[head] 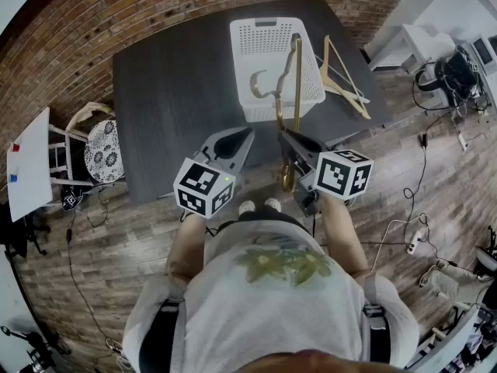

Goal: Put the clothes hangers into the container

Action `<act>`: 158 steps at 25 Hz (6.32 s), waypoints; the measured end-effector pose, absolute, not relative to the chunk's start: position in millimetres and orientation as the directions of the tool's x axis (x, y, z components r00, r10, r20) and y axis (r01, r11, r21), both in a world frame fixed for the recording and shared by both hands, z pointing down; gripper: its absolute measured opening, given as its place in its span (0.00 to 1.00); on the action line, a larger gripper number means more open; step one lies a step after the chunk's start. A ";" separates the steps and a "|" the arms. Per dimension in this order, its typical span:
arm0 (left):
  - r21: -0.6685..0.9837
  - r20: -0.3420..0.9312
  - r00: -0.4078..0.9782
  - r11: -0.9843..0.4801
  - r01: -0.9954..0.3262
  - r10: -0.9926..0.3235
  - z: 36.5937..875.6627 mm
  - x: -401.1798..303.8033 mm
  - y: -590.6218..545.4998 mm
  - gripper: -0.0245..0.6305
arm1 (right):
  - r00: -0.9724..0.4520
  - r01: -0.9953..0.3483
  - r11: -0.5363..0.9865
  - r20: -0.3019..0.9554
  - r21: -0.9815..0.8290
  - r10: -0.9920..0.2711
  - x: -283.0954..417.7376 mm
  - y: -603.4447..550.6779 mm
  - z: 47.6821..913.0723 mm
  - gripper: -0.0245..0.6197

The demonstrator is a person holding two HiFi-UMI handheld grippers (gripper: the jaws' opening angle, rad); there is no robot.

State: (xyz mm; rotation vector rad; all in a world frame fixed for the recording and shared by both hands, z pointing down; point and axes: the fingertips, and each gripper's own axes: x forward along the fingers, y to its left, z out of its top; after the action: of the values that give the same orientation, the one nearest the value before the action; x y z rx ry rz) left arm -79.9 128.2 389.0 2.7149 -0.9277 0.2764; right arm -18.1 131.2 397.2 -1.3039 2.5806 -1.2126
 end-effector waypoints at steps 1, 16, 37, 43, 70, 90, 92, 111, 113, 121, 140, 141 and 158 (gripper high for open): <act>0.186 0.257 0.784 -0.767 -0.614 -0.565 388.9 -80.2 128.7 0.08 | -0.652 -0.684 0.354 0.317 -0.638 -0.688 -19.2 130.8 397.3 0.10; 0.214 0.231 0.836 -0.812 -0.543 -0.498 398.5 -79.8 124.4 0.08 | -0.641 -0.694 0.337 0.332 -0.636 -0.693 -28.0 118.3 403.7 0.10; 0.239 0.248 0.804 -0.771 -0.591 -0.540 403.2 -60.6 20.6 0.08 | -0.657 -0.688 0.285 0.405 -0.668 -0.636 5.3 9.7 426.9 0.10; 0.243 0.257 0.795 -0.760 -0.603 -0.549 403.6 -61.0 -2.6 0.08 | -0.659 -0.689 0.278 0.420 -0.670 -0.623 8.3 -14.4 429.6 0.10; 0.237 0.277 0.762 -0.727 -0.645 -0.585 403.4 -62.9 -55.0 0.08 | -0.655 -0.638 0.124 0.452 -0.760 -0.605 21.3 -77.0 462.5 0.10; 0.256 0.305 0.752 -0.710 -0.656 -0.585 412.3 -63.9 -92.3 0.08 | -0.672 -0.630 0.065 0.501 -0.774 -0.546 7.8 -114.5 495.3 0.10; 0.258 0.308 0.751 -0.708 -0.657 -0.585 413.7 -65.7 -95.2 0.08 | -0.672 -0.633 0.061 0.508 -0.772 -0.539 6.1 -118.0 498.9 0.10; 0.298 0.329 0.755 -0.696 -0.653 -0.568 431.5 -64.3 -111.9 0.08 | -0.680 -0.644 0.034 0.552 -0.764 -0.482 -3.9 -140.2 528.6 0.12; 0.299 0.329 0.754 -0.694 -0.655 -0.569 431.2 -64.4 -112.9 0.08 | -0.685 -0.648 0.044 0.556 -0.761 -0.472 -7.3 -140.5 529.9 0.12; 0.293 0.333 0.743 -0.685 -0.667 -0.581 429.4 -69.5 -114.8 0.08 | -0.702 -0.658 0.075 0.573 -0.750 -0.423 -22.7 -141.6 540.1 0.13; 0.285 0.337 0.740 -0.686 -0.669 -0.582 429.6 -68.3 -115.0 0.08 | -0.710 -0.683 0.113 0.620 -0.722 -0.335 -42.1 -138.8 566.1 0.13; 0.285 0.338 0.740 -0.686 -0.669 -0.581 429.6 -67.8 -115.0 0.08 | -0.710 -0.684 0.113 0.621 -0.721 -0.332 -42.3 -138.6 566.8 0.13; 0.273 0.332 0.742 -0.694 -0.666 -0.582 426.6 -66.8 -113.5 0.08 | -0.730 -0.674 0.173 0.614 -0.718 -0.300 -51.8 -132.8 558.9 0.27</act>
State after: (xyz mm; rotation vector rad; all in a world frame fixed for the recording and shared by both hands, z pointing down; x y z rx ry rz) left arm -66.8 -113.5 426.6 2.5668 -0.9593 0.3105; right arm -51.8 -132.8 558.9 -1.1515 2.6378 -1.9581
